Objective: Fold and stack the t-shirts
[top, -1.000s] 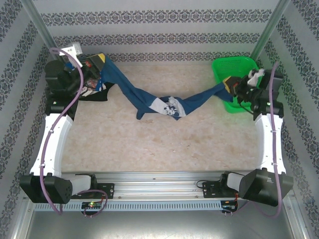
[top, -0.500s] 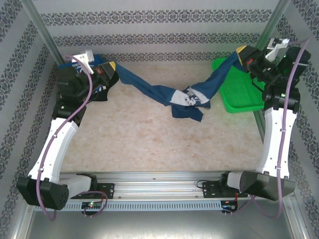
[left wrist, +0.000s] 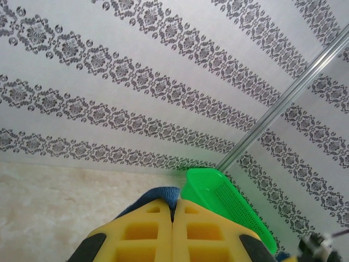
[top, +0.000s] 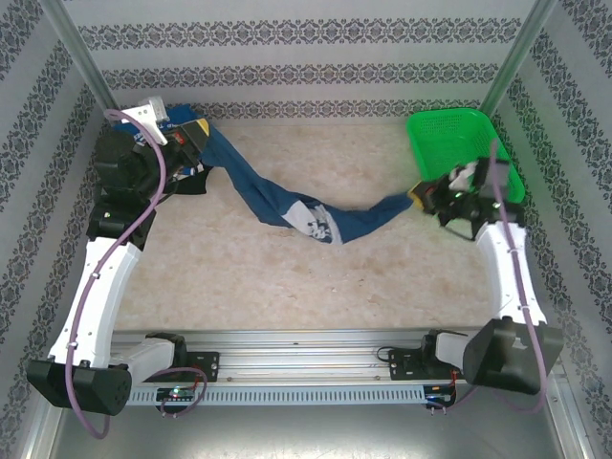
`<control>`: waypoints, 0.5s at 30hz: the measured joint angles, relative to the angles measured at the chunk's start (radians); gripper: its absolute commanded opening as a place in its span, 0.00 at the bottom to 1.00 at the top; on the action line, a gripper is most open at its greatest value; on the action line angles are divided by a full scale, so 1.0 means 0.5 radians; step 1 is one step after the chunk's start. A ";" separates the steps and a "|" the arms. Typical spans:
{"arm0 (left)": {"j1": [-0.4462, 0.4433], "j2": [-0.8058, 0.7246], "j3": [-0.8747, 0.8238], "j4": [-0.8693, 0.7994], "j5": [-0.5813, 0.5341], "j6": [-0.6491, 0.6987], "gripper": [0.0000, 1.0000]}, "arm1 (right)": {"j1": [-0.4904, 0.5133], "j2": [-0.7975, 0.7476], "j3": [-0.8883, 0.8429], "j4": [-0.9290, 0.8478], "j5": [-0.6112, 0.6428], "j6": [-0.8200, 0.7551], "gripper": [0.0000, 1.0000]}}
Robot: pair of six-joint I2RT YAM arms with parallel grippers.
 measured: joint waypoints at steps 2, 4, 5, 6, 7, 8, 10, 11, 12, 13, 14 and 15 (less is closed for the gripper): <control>0.001 0.006 0.021 0.006 0.000 0.000 0.00 | 0.273 -0.059 -0.204 -0.022 0.002 0.004 0.01; 0.001 0.008 0.021 0.011 -0.002 0.001 0.00 | 0.577 -0.076 -0.391 -0.016 0.008 0.044 0.14; 0.001 0.008 0.018 0.011 -0.002 0.001 0.00 | 0.691 -0.073 -0.468 -0.012 0.005 0.072 0.19; 0.001 0.008 0.008 0.011 -0.007 0.002 0.00 | 0.776 -0.064 -0.530 -0.014 0.005 0.095 0.28; 0.001 0.003 -0.012 0.011 -0.010 0.002 0.00 | 0.826 -0.041 -0.554 -0.037 0.006 0.108 0.35; 0.001 -0.002 -0.036 0.011 -0.010 0.002 0.00 | 0.842 -0.016 -0.552 -0.049 0.007 0.102 0.42; 0.001 -0.005 -0.095 0.006 -0.008 0.004 0.00 | 0.839 0.046 -0.483 -0.083 0.012 0.057 0.54; 0.002 -0.005 -0.121 0.002 -0.008 0.004 0.00 | 0.836 0.076 -0.420 -0.101 0.014 0.021 0.56; 0.006 -0.007 -0.154 0.002 0.001 0.005 0.00 | 0.835 0.115 -0.326 -0.125 0.017 -0.022 0.57; 0.014 -0.013 -0.194 0.000 0.012 0.005 0.00 | 0.824 0.159 -0.224 -0.140 0.016 -0.063 0.58; 0.024 -0.018 -0.223 -0.005 0.017 0.005 0.00 | 0.823 0.207 -0.124 -0.147 0.017 -0.096 0.58; 0.034 -0.024 -0.246 -0.023 0.024 0.009 0.00 | 0.823 0.282 0.004 -0.143 0.019 -0.134 0.58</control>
